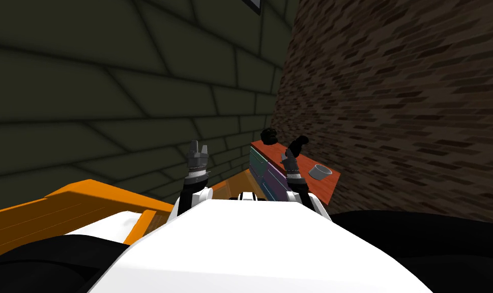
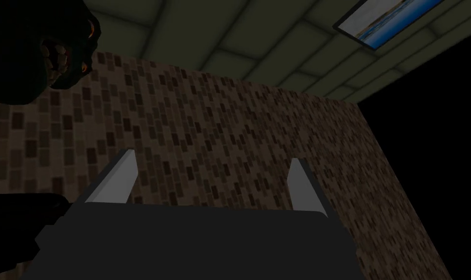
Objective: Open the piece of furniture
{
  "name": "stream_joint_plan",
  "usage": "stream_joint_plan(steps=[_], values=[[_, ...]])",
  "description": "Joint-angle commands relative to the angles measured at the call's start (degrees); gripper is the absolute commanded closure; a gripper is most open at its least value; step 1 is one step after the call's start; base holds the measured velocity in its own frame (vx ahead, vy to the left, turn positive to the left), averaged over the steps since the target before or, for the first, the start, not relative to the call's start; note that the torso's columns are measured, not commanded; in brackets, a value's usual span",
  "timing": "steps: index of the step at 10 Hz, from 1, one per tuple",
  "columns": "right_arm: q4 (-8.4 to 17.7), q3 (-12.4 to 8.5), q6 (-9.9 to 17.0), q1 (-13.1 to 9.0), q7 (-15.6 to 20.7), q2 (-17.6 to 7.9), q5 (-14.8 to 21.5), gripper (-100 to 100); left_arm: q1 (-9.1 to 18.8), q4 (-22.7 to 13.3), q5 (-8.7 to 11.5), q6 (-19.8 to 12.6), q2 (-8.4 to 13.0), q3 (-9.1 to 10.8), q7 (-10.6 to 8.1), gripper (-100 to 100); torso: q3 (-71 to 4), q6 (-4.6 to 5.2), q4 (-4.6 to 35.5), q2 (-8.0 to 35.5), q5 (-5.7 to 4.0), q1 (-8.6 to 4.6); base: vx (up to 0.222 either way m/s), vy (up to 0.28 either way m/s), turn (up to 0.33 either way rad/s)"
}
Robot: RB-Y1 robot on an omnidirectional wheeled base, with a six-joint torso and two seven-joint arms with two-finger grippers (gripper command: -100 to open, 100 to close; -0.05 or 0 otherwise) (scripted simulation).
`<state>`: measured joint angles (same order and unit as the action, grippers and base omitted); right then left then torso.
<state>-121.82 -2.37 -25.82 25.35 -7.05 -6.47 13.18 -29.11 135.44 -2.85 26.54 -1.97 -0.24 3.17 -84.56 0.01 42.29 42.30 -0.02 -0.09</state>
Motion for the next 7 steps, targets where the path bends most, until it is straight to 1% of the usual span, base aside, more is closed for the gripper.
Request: stream_joint_plan(steps=[1, 2, 3, 4, 5, 6, 7], values=[[2.07, 0.83, 3.89, 0.34, -0.69, -0.57, 3.17, -100, 0.0, 0.0, 0.0, 0.0, 0.0, 0.0, 0.0, 0, 0.0, -0.02, -0.01, -0.02, 0.01, 0.08, 0.015, 0.042, 0.043], [4.7, 1.12, 5.91, -0.05, -1.59, -1.28, 5.47, -100, 0.0, 0.0, 0.0, 0.0, 0.0, 0.0, 0.0, 0, 0.0, 0.0, 0.0, -0.01, 0.02, 0.07, 0.018, 0.049, 0.106], [4.7, 1.12, 7.35, -0.05, -1.59, -1.28, 6.01, -100, 0.0, 0.0, 0.0, 0.0, 0.0, 0.0, 0.0, 0, -0.01, -0.03, -0.01, -0.03, 0.02, 0.12, 0.016, 0.046, 0.051], [6.87, 1.42, 8.86, -0.47, -2.56, -1.9, 8.42, -100, 0.0, 0.0, 0.0, 0.0, 0.0, 0.0, 0.0, 0, 0.0, 0.01, 0.0, 0.01, 0.03, 0.09, 0.017, 0.067, 0.081], [7.55, 1.42, 10.17, -0.47, -2.56, -1.9, 9.05, -100, 0.0, 0.0, 0.0, 0.0, 0.0, 0.0, 0.0, 0, 0.0, -0.03, 0.0, -0.02, 0.03, 0.14, 0.019, 0.054, 0.056], [7.55, 1.42, 11.08, -0.47, -2.56, -1.9, 9.05, -100, 0.0, 0.0, 0.0, 0.0, 0.0, 0.0, 0.0, 0, -0.02, -0.01, -0.01, -0.03, 0.02, 0.08, 0.009, 0.023, 0.004], [10.21, 1.74, 13.13, -0.92, -3.6, -2.43, 11.6, -100, 0.0, 0.0, 0.0, 0.0, 0.0, 0.0, 0.0, 0, 0.0, 0.0, 0.0, 0.01, 0.0, -0.02, 0.02, 0.042, 0.119]])
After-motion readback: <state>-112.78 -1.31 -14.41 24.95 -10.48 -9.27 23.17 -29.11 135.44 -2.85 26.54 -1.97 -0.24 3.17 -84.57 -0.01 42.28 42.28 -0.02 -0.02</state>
